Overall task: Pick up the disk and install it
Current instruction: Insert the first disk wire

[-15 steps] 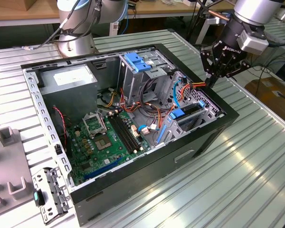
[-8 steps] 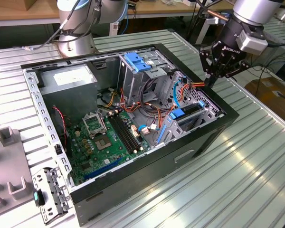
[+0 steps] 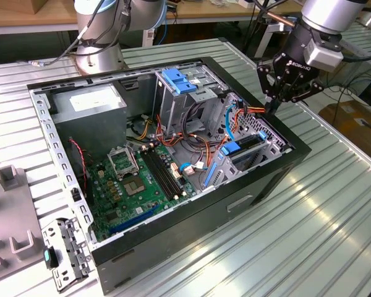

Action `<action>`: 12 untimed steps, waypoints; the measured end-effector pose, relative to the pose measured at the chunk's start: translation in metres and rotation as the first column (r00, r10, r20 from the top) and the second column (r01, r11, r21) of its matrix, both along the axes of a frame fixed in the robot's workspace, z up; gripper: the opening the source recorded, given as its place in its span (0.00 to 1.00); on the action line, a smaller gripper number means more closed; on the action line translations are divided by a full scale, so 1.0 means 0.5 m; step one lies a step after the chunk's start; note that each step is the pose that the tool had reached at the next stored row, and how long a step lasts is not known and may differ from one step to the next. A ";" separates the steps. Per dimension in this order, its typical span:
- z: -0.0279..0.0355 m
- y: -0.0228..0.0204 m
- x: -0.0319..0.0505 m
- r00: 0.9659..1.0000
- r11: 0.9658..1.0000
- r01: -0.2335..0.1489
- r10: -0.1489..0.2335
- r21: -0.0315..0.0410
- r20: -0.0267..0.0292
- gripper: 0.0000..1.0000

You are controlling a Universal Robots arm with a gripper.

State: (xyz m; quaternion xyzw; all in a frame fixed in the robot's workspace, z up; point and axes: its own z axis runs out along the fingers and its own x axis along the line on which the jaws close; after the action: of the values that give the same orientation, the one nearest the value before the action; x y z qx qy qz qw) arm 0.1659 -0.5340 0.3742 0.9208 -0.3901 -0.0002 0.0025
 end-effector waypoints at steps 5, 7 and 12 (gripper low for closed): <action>0.000 0.0000 0.000 1.000 1.000 0.006 -0.006 0.000 0.000 0.16; 0.000 0.0000 0.000 1.000 1.000 0.009 -0.009 0.000 0.000 0.16; 0.000 0.0001 -0.008 0.999 0.999 0.033 -0.033 -0.002 0.000 0.16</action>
State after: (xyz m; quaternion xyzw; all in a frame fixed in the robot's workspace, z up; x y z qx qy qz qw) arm 0.1620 -0.5339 0.3742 0.9143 -0.4051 0.0002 0.0032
